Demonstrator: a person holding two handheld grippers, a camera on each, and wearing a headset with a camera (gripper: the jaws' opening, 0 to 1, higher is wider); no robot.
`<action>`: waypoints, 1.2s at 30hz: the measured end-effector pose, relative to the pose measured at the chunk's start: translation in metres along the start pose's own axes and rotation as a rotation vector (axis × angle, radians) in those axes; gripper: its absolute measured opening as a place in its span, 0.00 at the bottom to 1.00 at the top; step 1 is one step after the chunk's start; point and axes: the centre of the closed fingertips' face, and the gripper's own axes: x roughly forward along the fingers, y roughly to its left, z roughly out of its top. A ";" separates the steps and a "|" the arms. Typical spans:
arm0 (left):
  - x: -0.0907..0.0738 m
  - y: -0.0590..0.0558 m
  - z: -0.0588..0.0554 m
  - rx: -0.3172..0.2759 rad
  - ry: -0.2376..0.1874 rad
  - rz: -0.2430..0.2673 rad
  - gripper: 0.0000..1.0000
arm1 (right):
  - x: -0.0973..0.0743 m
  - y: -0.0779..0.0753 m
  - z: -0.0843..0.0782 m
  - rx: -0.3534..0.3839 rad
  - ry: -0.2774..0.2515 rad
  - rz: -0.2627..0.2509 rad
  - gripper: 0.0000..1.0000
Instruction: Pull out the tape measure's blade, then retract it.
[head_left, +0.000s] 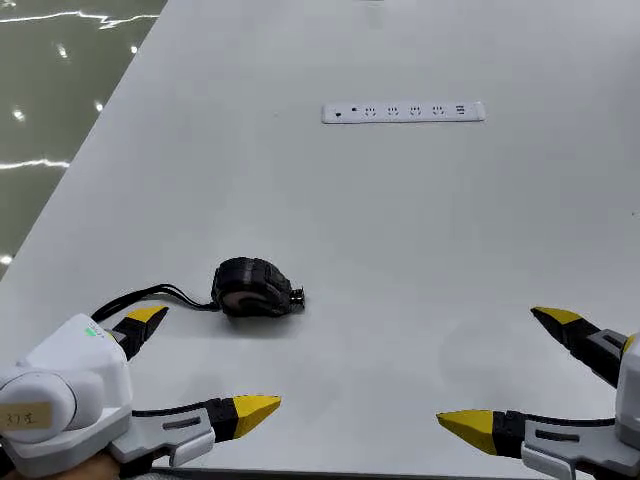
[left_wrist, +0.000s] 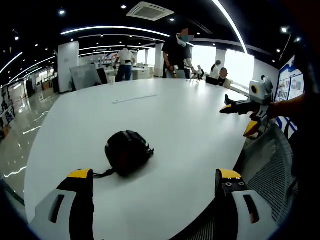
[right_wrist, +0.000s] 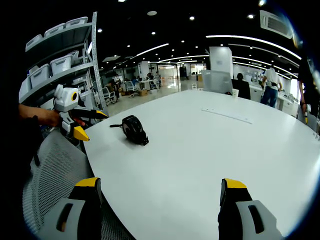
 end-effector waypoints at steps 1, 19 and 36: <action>0.001 -0.001 0.000 -0.003 0.001 -0.003 0.99 | 0.000 0.001 0.000 0.000 0.000 0.004 0.99; 0.014 -0.002 0.009 0.052 0.026 -0.048 0.99 | 0.011 -0.006 0.006 -0.024 -0.002 0.046 0.94; 0.030 0.019 0.009 0.106 0.066 -0.097 0.99 | 0.030 -0.016 0.012 -0.079 0.034 0.108 0.92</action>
